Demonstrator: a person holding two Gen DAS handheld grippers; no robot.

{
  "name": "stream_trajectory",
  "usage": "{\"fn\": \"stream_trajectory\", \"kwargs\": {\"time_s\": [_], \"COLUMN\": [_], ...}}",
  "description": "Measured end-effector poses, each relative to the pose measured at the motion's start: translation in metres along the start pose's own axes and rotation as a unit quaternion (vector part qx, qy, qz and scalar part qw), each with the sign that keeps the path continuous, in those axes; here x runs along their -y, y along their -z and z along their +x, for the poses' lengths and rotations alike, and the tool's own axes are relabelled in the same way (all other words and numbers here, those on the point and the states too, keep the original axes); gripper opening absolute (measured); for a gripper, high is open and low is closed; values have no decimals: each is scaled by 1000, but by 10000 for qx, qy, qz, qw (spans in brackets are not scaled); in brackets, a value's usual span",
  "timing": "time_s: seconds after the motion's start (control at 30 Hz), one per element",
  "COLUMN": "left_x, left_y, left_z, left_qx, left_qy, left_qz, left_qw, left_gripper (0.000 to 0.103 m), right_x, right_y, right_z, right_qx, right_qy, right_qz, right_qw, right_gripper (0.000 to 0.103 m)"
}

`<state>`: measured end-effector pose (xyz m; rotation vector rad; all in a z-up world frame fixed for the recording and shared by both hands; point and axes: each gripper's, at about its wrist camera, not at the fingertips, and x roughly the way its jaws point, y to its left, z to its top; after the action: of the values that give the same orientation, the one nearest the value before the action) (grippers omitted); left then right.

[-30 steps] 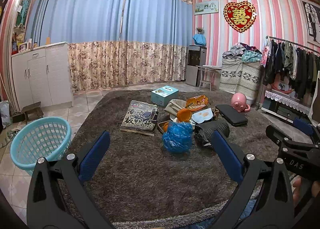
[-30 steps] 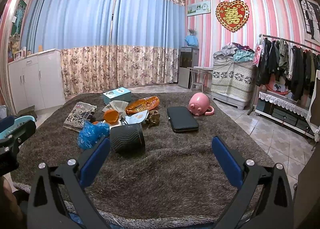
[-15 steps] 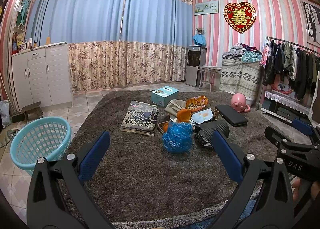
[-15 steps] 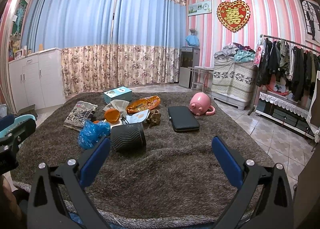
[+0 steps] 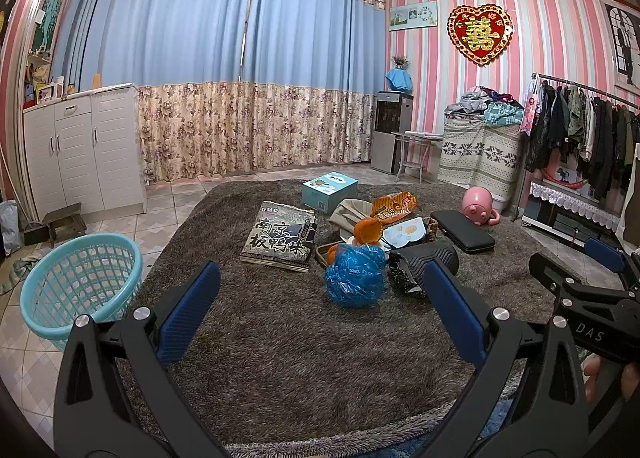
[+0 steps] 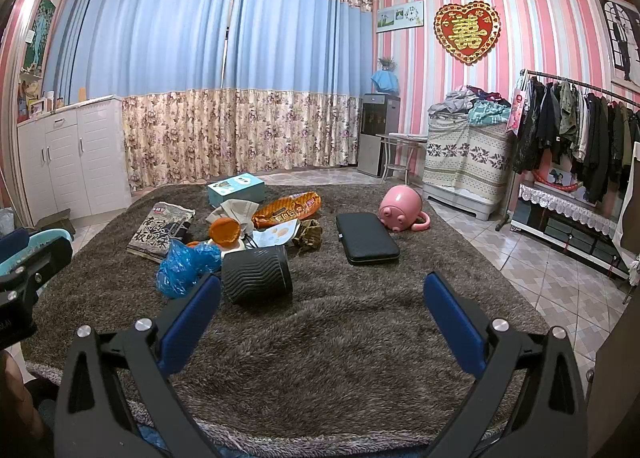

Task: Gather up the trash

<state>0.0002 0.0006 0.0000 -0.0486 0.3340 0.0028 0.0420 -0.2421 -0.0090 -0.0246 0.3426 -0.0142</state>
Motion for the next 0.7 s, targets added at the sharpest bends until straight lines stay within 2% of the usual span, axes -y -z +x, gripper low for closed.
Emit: {"fn": "stream_trajectory", "kwargs": {"time_s": [0.7], "left_x": [0], "left_y": [0], "left_z": [0], "left_qx": [6], "left_qy": [3], "left_qz": [-12], "left_qw": [10000], "left_gripper": [99], "right_x": [1], "right_y": [1], "right_z": [1], "right_qx": [-31], "right_qy": [-16], "right_qz": [10], "right_qw": [10000], "right_gripper": [99]}}
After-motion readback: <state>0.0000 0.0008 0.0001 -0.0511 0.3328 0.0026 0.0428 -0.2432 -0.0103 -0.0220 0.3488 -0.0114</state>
